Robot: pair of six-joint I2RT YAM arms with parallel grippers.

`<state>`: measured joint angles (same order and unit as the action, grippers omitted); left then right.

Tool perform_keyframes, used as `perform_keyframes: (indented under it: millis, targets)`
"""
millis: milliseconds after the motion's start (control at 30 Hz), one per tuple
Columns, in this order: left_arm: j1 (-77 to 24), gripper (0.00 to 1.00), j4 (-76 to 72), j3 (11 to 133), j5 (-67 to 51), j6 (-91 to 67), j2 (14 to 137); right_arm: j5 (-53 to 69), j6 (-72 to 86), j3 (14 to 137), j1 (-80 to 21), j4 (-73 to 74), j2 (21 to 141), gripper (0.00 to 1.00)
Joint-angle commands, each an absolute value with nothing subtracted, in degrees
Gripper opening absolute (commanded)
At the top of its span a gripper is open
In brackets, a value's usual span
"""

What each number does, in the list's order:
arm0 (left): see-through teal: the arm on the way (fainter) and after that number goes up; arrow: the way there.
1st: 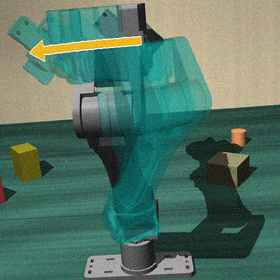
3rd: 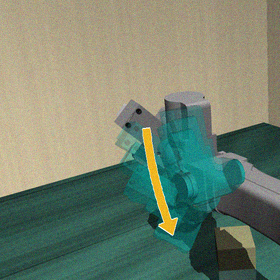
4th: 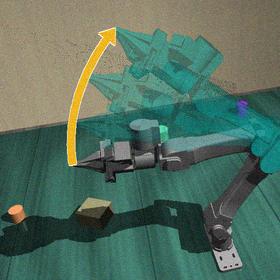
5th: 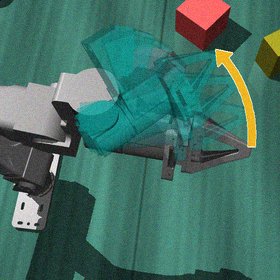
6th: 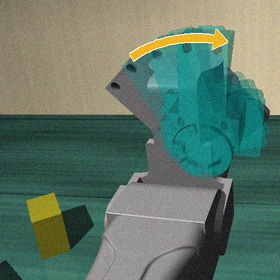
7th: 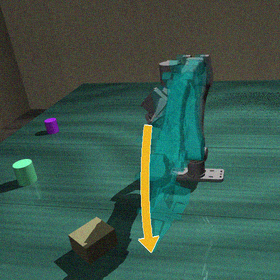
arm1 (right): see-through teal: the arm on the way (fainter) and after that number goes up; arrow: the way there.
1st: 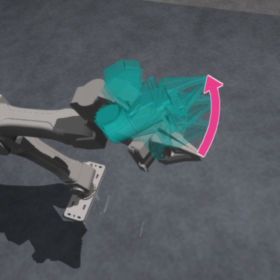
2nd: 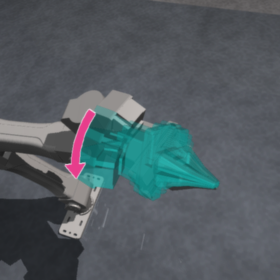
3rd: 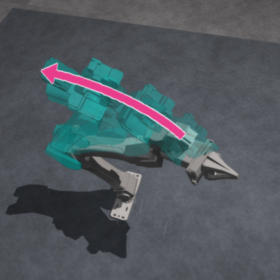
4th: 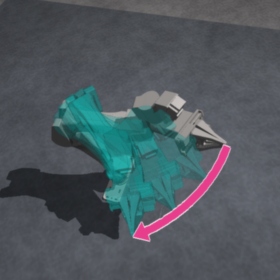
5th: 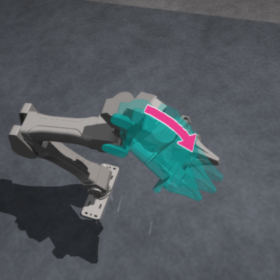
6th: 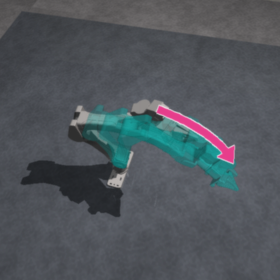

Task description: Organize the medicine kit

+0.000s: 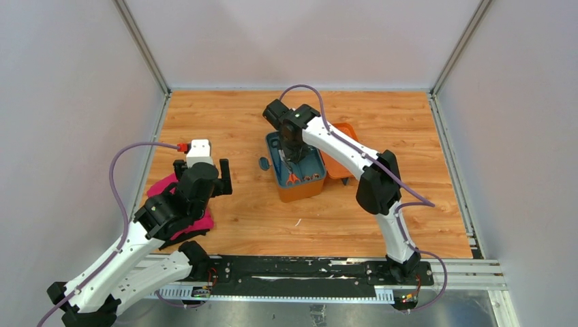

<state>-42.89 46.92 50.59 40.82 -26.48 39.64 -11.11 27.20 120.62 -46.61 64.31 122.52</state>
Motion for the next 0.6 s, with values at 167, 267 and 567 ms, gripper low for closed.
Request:
perform_keyframes:
  millis: [167,267,567]
  targets:
    - [-42.98,0.9,47.64,50.54,42.65,-26.36,40.25,-10.95,26.63,120.63,-47.28,66.82,124.85,0.0]
    - [-42.98,0.9,47.64,50.54,42.65,-26.35,40.45,-10.27,26.23,119.87,-47.2,66.74,125.15,0.02]
    - [-42.98,0.91,47.64,50.38,42.63,-26.61,39.81,-10.62,24.65,120.71,-47.17,65.8,121.89,0.25]
